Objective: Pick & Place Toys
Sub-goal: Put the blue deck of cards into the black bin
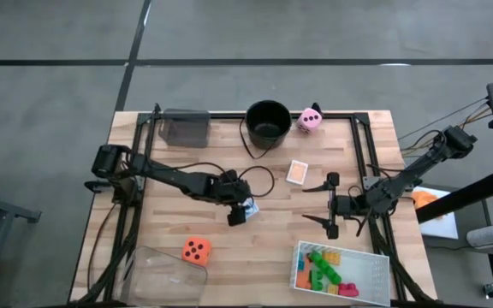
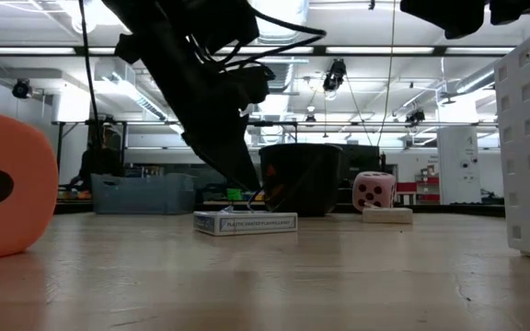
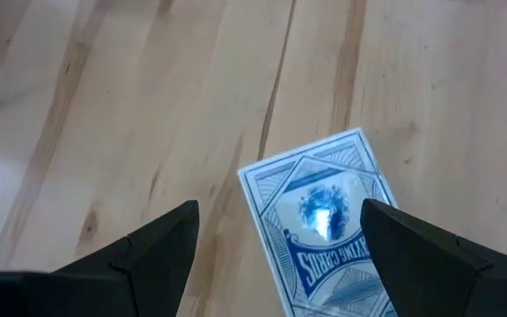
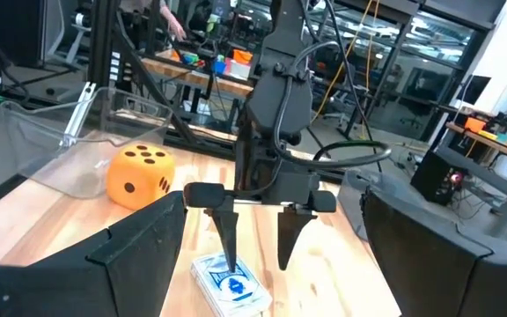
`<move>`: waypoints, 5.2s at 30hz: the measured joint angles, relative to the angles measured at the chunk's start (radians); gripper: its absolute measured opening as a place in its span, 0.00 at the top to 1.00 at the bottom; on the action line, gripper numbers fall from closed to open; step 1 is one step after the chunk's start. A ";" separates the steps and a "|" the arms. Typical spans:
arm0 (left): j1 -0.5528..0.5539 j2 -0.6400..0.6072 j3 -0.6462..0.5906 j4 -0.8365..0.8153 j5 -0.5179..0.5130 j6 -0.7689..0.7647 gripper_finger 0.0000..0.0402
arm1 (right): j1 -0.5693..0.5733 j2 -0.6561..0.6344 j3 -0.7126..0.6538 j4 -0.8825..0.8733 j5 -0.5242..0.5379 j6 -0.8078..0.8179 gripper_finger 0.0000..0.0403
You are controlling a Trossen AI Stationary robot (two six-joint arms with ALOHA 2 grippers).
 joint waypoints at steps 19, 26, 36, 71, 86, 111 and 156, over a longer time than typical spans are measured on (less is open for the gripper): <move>-0.075 0.079 0.050 -0.014 -0.023 -0.023 0.21 | 0.000 -0.001 0.000 -0.005 0.000 0.012 0.16; -0.073 0.179 0.150 -0.120 -0.093 -0.021 0.21 | 0.000 -0.001 0.001 -0.007 0.000 0.013 0.16; -0.041 0.243 0.183 -0.191 -0.171 0.004 0.21 | 0.001 -0.001 0.001 -0.016 0.000 0.018 0.16; 0.036 0.124 0.175 -0.345 0.017 -0.011 0.01 | 0.001 -0.001 0.000 -0.045 -0.007 0.026 0.16; 0.061 0.117 0.046 -0.170 0.061 -0.064 0.01 | 0.001 -0.001 0.000 -0.049 -0.007 0.030 0.16; 0.035 -0.027 0.008 -0.101 -0.067 0.007 0.24 | 0.001 -0.001 0.000 -0.059 -0.008 0.040 0.16; 0.737 -0.653 -0.628 0.386 -0.160 -0.133 0.06 | 0.000 0.002 0.000 -0.071 -0.012 0.055 0.16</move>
